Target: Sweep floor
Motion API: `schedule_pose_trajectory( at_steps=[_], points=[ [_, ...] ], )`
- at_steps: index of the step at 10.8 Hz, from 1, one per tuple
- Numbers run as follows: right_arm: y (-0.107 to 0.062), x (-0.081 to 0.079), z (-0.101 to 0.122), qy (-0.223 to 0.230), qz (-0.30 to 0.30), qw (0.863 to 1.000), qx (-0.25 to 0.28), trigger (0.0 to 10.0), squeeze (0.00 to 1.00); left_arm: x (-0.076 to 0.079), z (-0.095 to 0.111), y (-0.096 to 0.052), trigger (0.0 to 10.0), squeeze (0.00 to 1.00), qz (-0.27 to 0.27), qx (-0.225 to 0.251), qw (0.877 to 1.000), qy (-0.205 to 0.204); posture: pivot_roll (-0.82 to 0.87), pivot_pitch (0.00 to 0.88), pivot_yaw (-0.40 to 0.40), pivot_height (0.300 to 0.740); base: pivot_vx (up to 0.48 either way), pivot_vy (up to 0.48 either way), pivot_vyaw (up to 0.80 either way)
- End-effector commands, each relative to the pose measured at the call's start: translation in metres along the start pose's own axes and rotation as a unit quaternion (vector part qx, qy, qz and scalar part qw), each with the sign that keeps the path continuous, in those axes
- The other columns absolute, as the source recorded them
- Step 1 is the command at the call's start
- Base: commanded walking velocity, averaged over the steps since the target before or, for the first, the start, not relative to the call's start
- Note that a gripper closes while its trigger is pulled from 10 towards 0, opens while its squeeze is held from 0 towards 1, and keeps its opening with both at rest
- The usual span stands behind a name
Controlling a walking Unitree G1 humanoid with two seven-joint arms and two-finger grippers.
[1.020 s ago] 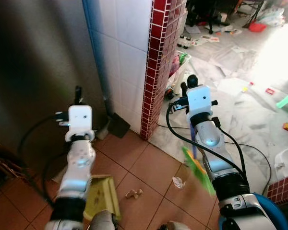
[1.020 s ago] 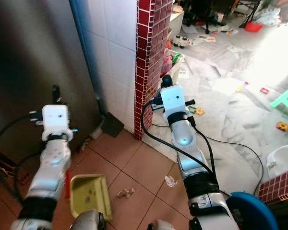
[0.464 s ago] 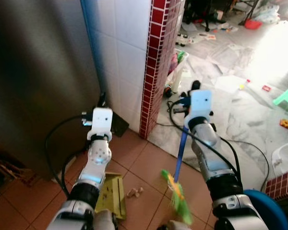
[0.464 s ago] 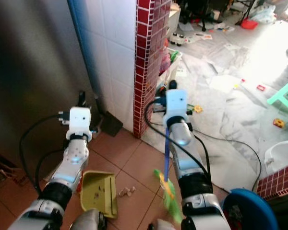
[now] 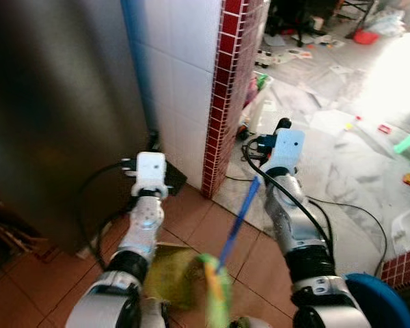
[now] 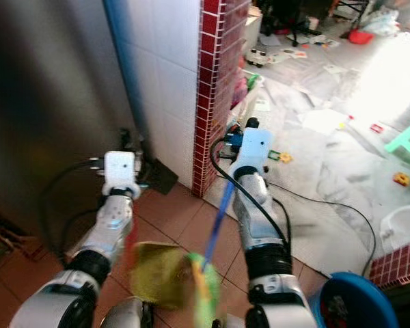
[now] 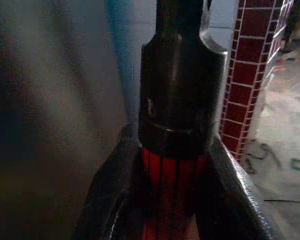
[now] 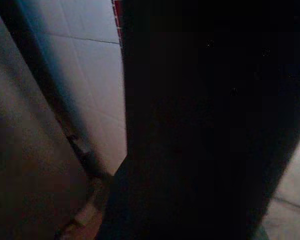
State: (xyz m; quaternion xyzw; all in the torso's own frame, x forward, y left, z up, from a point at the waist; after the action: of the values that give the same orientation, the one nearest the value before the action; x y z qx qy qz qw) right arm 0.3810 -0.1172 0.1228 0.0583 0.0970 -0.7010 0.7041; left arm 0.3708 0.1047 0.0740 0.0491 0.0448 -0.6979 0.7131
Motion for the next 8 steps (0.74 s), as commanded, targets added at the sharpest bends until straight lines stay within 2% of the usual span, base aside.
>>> schedule_pose_trajectory(
  at_steps=[1,3,4,5,6,8],
  points=[
    [0.002,0.0,0.008,0.034,-0.006,0.999,0.005,10.0,0.0,0.009,0.003,0.003,10.0,0.0,-0.01,-0.001,1.0,-0.021,-0.1,0.037,-0.036,0.74,0.0,0.0,0.0],
    [0.005,-0.003,0.013,0.08,-0.009,0.997,-0.002,10.0,0.0,0.017,-0.005,0.001,10.0,0.0,-0.032,-0.023,0.999,-0.037,-0.1,0.031,-0.025,0.74,0.0,0.0,0.0],
    [0.007,-0.009,0.021,0.089,0.003,0.996,0.003,10.0,0.0,0.019,-0.006,0.001,10.0,0.0,-0.038,-0.028,0.998,-0.044,-0.11,0.028,-0.023,0.74,0.0,0.0,0.0],
    [0.009,-0.023,0.039,0.092,0.035,0.995,0.021,10.0,0.0,0.02,-0.008,0.001,10.0,0.0,-0.042,-0.033,0.997,-0.057,-0.11,0.026,-0.021,0.74,0.0,0.0,0.0],
    [0.01,-0.037,0.057,0.082,0.074,0.993,0.041,10.0,0.0,0.022,-0.008,0.002,10.0,0.0,-0.051,-0.034,0.996,-0.066,-0.11,0.024,-0.023,0.74,0.0,0.0,0.0],
    [0.006,-0.063,0.087,-0.001,0.162,0.982,0.095,10.0,0.0,0.027,-0.012,0.001,10.0,0.0,-0.066,-0.051,0.993,-0.084,-0.11,0.019,-0.025,0.74,0.0,0.0,0.0]
  ],
)
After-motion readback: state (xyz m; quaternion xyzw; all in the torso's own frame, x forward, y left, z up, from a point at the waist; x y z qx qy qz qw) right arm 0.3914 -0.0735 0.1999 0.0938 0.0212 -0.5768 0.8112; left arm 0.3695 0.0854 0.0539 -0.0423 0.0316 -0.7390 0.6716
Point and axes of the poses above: a point about 5 cm out from each wrist's last joint towards the gripper, its own y axis pointing out of the wrist towards the gripper, its own z axis along the axis of the wrist's last joint, x = y × z, the point moved 4 cm from there along y, pointing out of the wrist towards the gripper, and after that the axes turned 3 degrees about y, right-handed, at the moved point
